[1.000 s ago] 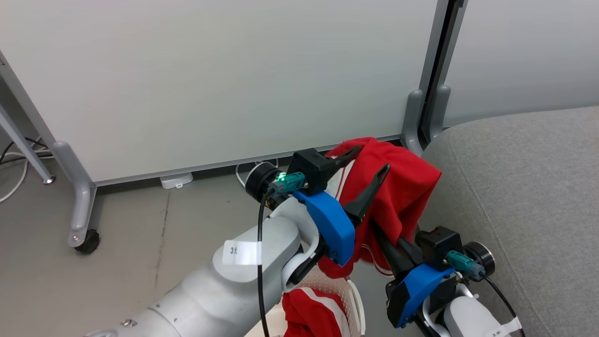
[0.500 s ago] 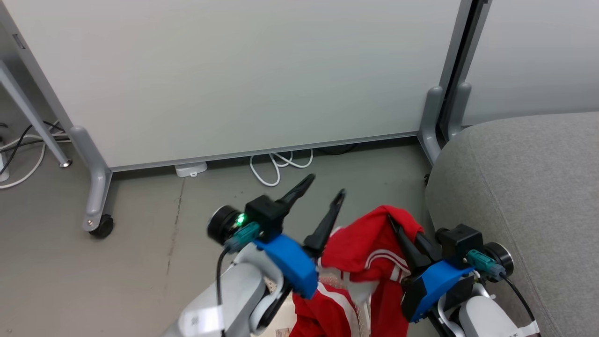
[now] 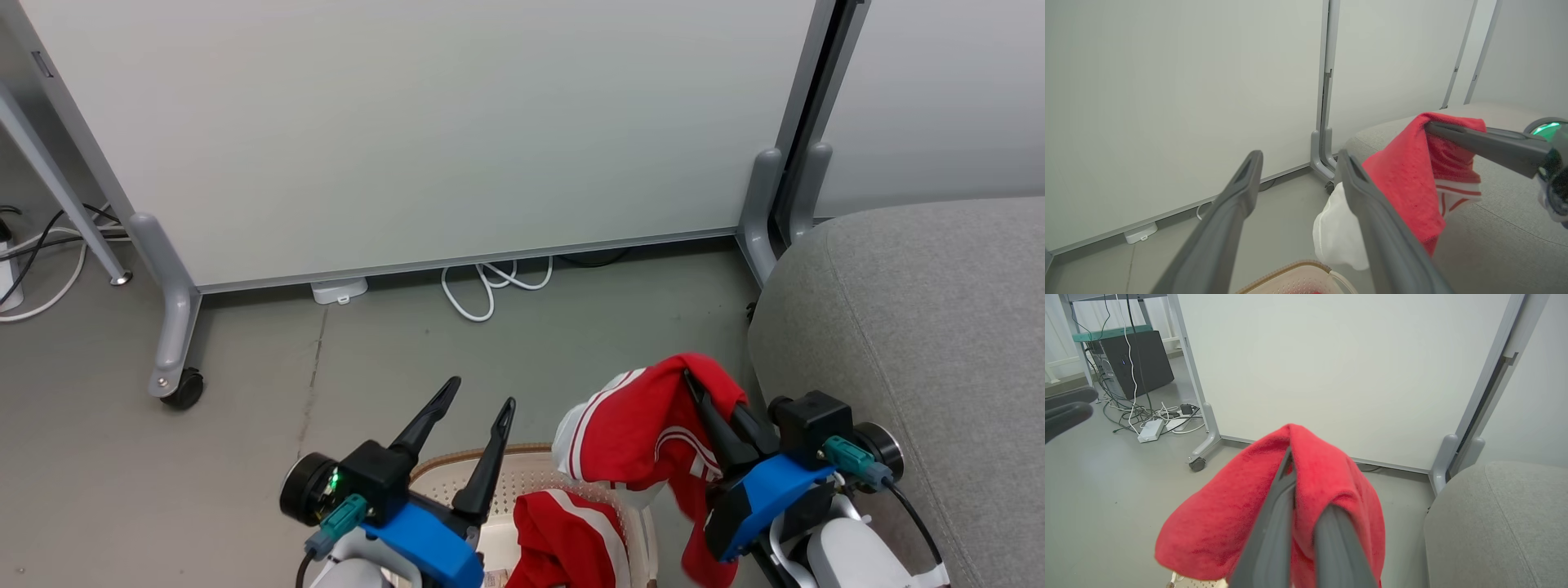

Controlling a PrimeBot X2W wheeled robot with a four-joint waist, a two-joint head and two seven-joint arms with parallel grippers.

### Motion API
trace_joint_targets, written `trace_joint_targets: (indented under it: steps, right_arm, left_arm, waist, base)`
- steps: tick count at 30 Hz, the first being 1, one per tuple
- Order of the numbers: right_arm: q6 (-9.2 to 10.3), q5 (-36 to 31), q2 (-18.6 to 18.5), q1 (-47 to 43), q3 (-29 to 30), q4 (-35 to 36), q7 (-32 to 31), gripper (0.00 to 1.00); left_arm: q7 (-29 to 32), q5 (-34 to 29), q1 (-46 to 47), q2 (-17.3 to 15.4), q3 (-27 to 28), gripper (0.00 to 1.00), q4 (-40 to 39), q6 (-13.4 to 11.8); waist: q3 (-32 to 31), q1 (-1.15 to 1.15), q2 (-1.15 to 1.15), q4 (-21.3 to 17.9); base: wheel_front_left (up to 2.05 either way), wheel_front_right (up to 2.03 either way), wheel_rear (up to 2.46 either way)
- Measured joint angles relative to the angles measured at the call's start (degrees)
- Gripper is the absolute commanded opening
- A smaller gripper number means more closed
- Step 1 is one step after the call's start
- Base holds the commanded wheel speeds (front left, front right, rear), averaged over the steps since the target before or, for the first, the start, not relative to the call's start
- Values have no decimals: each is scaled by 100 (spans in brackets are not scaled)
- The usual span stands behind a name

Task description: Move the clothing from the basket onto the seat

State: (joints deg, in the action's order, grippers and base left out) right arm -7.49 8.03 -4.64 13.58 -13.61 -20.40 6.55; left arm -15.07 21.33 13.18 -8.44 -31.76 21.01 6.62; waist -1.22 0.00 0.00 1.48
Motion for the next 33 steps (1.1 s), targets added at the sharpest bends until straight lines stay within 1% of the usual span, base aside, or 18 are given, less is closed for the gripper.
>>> trace_joint_targets:
  steps: [5, 10, 21, 27, 33]
  right_arm:
    - [0, 13, -14, -32, 30, 56, -19, 0]
    - [0, 13, -14, -83, 59, 89, -27, 0]
    - [0, 16, -10, -93, 46, 91, -41, 0]
    - [0, 10, -14, -81, 36, 100, -40, 0]
    - [0, -9, -24, -79, 32, 126, -42, 0]
  left_arm:
    - [0, -224, -283, 22, 302, 100, -101, 48]
    - [0, -335, -367, 87, 428, 100, -116, 58]
    - [0, -325, -367, 80, 391, 100, -152, 59]
    - [0, -316, -369, 65, 390, 100, -151, 59]
    - [0, -319, -367, 70, 388, 100, -157, 59]
  waist:
    - [9, 0, 0, -22]
    - [25, 0, 0, -32]
    - [37, 0, 0, -129]
    - [54, 0, 0, -321]
    - [74, 0, 0, -647]
  base:
    - [0, 0, 0]
    - [0, 0, 0]
    - [0, 0, 0]
    - [0, 0, 0]
    - [0, 0, 0]
